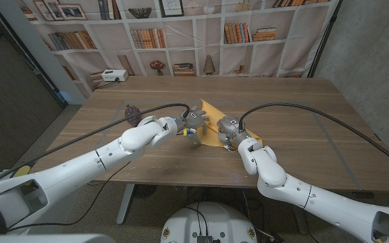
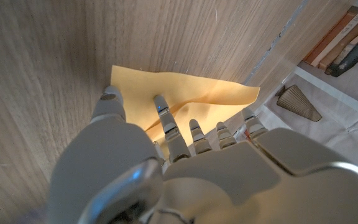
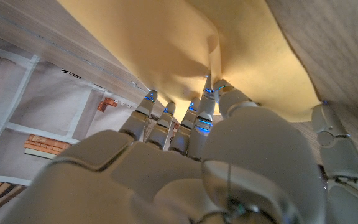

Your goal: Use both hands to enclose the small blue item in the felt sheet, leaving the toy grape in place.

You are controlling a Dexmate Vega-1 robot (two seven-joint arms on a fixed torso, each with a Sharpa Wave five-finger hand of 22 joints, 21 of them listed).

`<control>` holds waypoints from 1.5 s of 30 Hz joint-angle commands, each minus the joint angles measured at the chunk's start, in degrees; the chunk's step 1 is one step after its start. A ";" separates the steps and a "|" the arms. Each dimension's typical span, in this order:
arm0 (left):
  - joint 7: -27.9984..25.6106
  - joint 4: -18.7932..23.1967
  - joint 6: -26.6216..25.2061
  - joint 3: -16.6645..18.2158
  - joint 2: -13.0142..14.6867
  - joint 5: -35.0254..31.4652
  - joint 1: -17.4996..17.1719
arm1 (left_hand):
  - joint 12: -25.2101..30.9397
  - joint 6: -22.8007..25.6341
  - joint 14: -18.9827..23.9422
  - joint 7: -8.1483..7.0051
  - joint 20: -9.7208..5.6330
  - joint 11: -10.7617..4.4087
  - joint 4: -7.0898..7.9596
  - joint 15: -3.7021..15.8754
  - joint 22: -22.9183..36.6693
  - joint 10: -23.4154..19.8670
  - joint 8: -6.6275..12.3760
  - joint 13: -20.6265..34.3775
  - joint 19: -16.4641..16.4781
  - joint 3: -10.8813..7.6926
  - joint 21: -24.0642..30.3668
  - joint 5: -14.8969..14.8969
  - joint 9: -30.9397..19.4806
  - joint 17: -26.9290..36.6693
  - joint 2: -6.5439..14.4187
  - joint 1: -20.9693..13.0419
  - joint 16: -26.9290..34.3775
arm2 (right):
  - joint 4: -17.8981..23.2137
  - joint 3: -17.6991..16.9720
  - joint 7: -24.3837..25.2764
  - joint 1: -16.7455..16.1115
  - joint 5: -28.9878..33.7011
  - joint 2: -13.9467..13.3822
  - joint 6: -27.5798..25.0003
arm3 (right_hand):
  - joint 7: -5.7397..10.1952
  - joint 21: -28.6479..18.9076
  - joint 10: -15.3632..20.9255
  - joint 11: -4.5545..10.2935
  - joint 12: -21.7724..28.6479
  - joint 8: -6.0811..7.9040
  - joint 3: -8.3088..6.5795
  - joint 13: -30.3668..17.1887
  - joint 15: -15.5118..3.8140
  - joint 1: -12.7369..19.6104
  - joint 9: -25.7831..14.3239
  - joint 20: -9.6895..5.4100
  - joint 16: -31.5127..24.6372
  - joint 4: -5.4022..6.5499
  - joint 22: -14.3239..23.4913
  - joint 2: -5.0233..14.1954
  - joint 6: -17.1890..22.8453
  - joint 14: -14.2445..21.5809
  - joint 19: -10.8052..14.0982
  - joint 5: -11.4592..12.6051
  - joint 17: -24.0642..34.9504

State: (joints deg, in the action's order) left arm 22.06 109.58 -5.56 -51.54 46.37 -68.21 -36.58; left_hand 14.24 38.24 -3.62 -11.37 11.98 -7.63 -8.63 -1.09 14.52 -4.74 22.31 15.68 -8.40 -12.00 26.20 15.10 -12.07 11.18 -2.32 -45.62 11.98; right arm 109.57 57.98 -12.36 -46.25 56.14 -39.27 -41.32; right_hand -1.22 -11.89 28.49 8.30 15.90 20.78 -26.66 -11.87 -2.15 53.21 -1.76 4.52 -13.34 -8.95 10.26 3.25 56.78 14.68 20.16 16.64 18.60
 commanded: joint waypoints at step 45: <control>-51.74 -16.64 -3.13 2.04 -5.27 7.94 -4.60 | 5.46 20.48 19.73 1.63 -5.76 -4.48 -0.38 10.22 0.96 -19.95 7.16 0.38 17.84 -6.12 12.96 -4.87 0.34 0.63 9.47 -12.01 5.00 | 0.18 -0.35 -1.36 1.01 -2.83 -0.60 0.87 | 5.23 0.17 -1.46 1.02 -1.89 -1.37 -0.53 -0.35 -5.69 -0.53 -9.26 -0.65 -0.06 0.84 0.11 0.56 7.98 -1.10 -0.45 1.54 0.26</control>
State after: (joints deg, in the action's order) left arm -20.80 95.94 -8.04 -49.46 42.65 -63.81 -41.73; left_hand 19.10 55.49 14.96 -12.90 6.34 -12.05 -9.10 2.35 15.32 -23.73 29.27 15.76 8.71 -18.15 38.60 10.33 -11.64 11.56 7.04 -57.14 16.36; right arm 109.72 57.95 -12.20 -45.43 54.24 -39.51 -41.02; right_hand -0.91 -11.89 27.20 9.12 14.18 19.44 -27.35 -12.15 -2.37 52.65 -1.76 4.24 -13.34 -8.37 10.24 3.51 56.47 13.99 19.86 18.25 18.75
